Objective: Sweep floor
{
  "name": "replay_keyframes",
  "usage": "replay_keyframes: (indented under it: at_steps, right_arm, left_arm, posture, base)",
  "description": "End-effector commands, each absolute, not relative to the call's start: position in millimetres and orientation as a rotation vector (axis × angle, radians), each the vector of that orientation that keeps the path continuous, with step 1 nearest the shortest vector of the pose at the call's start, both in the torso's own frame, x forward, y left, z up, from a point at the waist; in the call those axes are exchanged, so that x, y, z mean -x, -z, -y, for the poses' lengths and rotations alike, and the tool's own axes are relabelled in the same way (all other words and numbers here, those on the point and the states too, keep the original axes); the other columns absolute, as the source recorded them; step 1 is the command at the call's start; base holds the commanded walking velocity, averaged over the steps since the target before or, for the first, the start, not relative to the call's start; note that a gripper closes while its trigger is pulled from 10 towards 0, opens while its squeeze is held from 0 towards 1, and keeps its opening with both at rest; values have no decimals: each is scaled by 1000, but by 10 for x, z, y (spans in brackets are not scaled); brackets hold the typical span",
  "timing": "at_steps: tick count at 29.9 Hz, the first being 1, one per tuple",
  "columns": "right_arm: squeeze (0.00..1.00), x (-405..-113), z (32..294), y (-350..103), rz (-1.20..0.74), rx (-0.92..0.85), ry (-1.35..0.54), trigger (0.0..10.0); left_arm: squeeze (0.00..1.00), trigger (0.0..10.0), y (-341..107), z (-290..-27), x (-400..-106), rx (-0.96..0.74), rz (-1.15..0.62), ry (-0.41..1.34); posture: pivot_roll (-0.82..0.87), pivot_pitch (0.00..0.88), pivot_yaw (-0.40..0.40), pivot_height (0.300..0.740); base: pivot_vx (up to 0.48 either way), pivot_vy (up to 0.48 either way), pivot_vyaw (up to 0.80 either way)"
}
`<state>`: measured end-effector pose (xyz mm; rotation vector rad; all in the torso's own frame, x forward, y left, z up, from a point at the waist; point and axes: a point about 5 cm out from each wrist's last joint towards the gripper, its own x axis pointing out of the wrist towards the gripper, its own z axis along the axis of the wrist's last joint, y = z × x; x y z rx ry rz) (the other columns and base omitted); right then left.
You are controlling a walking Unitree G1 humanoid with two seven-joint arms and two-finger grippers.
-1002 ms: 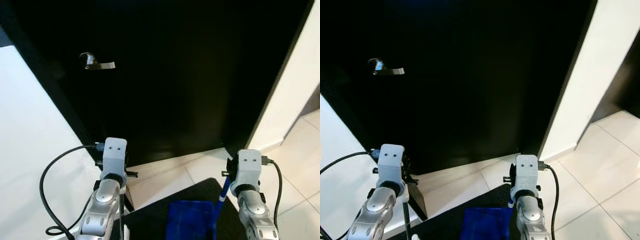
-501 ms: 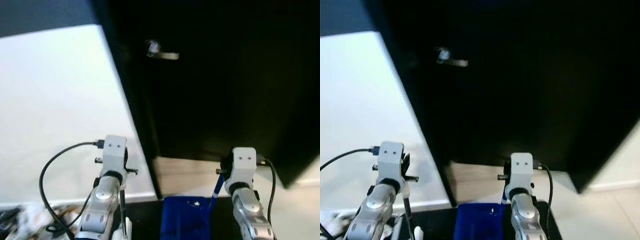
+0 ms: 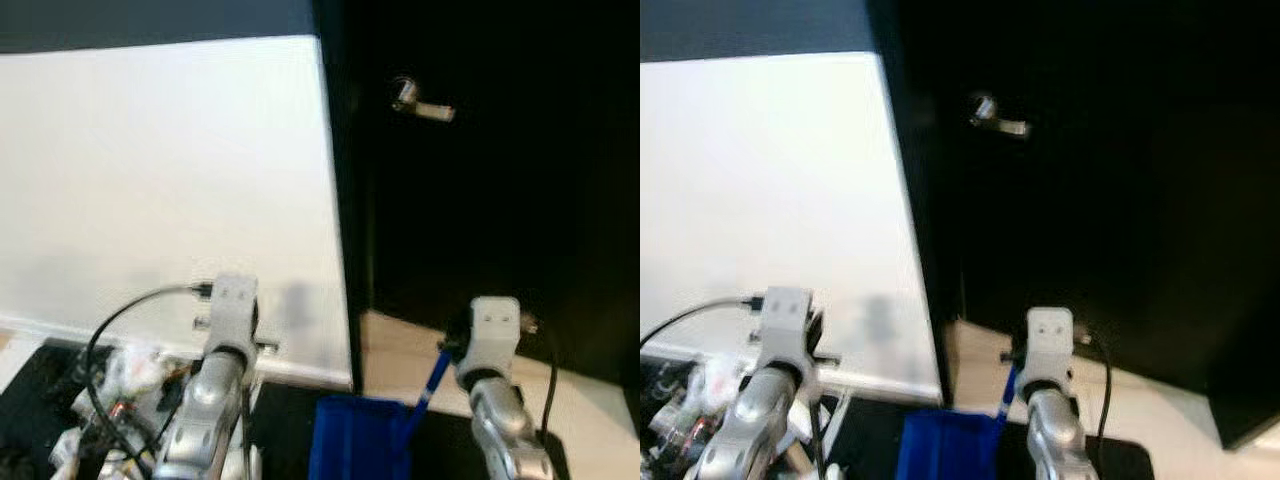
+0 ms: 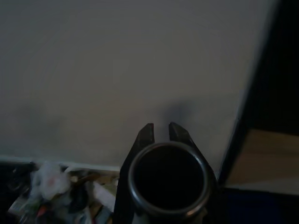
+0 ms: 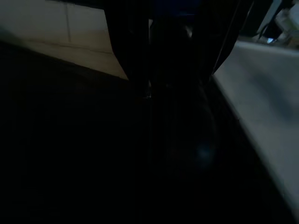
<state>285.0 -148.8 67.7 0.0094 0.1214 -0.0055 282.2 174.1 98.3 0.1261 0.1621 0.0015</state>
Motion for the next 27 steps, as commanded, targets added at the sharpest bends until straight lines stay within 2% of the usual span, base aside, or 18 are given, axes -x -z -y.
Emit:
replay_keyframes:
  at_steps: [1, 27]
  right_arm:
    - [0, -2850, 1464, -702, -104, -21, -8, 10000]
    - [0, -2851, 1451, -704, -102, -19, -20, 10000]
  left_arm:
    - [0, 10000, -957, -1769, -2798, -155, -174, -5]
    - [0, 10000, -954, -1765, -2796, -157, -176, -1]
  posture:
    - [-9, 62, 78, 740]
    - [-8, 57, 77, 740]
  base:
    - [0, 0, 775]
    - [0, 0, 778]
